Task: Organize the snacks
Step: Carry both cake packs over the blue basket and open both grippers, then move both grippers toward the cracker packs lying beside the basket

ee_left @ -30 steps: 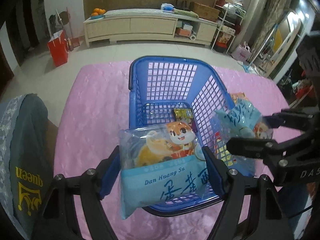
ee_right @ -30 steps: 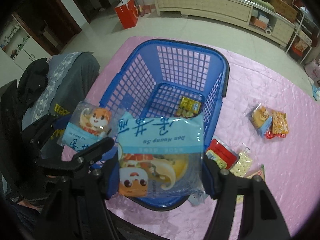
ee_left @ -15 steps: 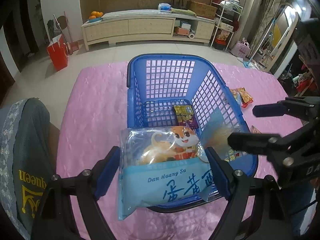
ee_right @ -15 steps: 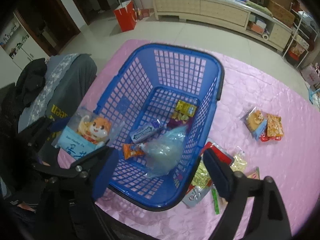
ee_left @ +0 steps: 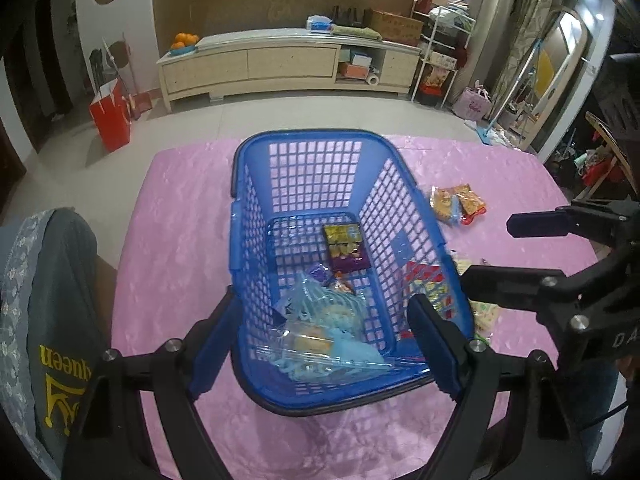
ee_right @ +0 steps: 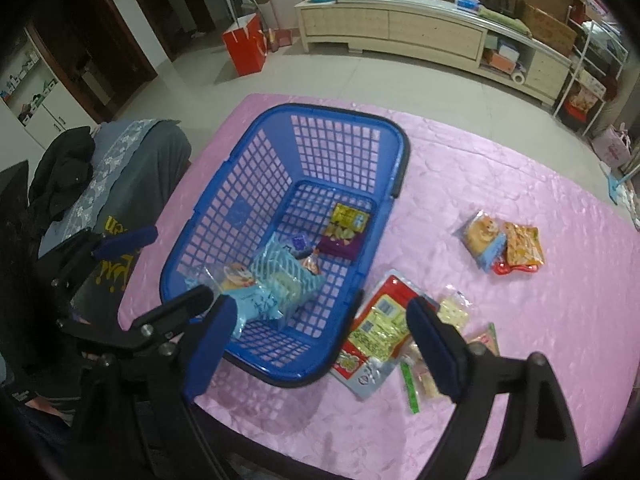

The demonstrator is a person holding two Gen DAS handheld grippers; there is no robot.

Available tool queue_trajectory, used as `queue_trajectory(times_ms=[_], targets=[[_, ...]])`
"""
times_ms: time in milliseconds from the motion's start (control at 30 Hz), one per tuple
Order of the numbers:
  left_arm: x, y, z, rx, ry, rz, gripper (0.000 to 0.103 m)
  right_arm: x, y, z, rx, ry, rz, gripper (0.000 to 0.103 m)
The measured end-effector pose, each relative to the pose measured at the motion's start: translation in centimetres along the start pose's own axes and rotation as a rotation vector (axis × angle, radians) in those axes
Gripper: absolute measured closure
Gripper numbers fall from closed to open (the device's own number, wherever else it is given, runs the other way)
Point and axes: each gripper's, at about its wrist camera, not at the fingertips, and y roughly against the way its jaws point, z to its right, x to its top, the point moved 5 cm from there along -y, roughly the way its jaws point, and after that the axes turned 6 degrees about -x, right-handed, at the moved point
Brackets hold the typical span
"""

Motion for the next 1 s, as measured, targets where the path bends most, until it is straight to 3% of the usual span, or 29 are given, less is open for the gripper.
queue_trajectory(times_ms=[533,1000], targets=[[0.1,3.5,6.2,0.021,-0.066,0.043,0.021,-4.3,4.8,5.8,-0.012,-0.057,0.067,0.014],[-0.8,0.8,14.0,-0.050,-0.109,0.028,0.021,-9.6,5.1,13.2,-0.063,-0.115,0.043,0.014]])
